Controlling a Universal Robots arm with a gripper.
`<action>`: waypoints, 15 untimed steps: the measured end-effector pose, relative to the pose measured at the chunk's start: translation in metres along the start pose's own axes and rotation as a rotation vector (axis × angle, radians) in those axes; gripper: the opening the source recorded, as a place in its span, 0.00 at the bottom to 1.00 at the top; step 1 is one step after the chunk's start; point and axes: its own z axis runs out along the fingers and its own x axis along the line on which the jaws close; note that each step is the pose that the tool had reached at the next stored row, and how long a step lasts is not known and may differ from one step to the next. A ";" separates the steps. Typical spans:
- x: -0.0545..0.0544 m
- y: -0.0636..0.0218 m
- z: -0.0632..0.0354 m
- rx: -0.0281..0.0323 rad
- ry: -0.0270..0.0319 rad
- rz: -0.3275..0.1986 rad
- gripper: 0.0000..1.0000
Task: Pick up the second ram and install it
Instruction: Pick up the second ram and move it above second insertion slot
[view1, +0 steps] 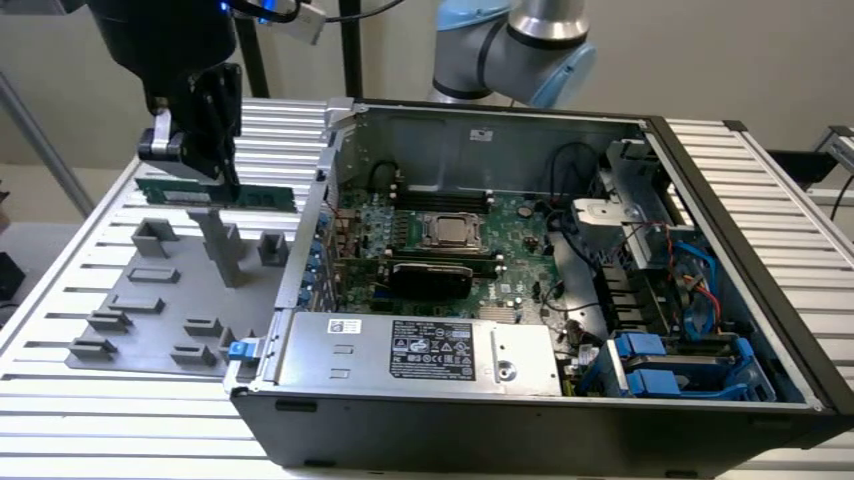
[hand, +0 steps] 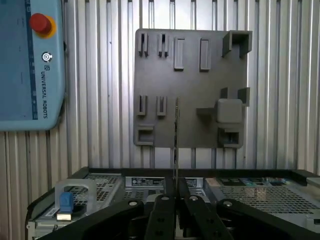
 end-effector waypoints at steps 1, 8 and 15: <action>-0.001 -0.0035 -0.0001 0.0000 -0.0001 0.000 0.13; -0.006 -0.0278 -0.0009 0.0001 -0.0003 0.000 0.13; -0.010 -0.0522 -0.0019 0.0001 -0.0013 0.000 0.13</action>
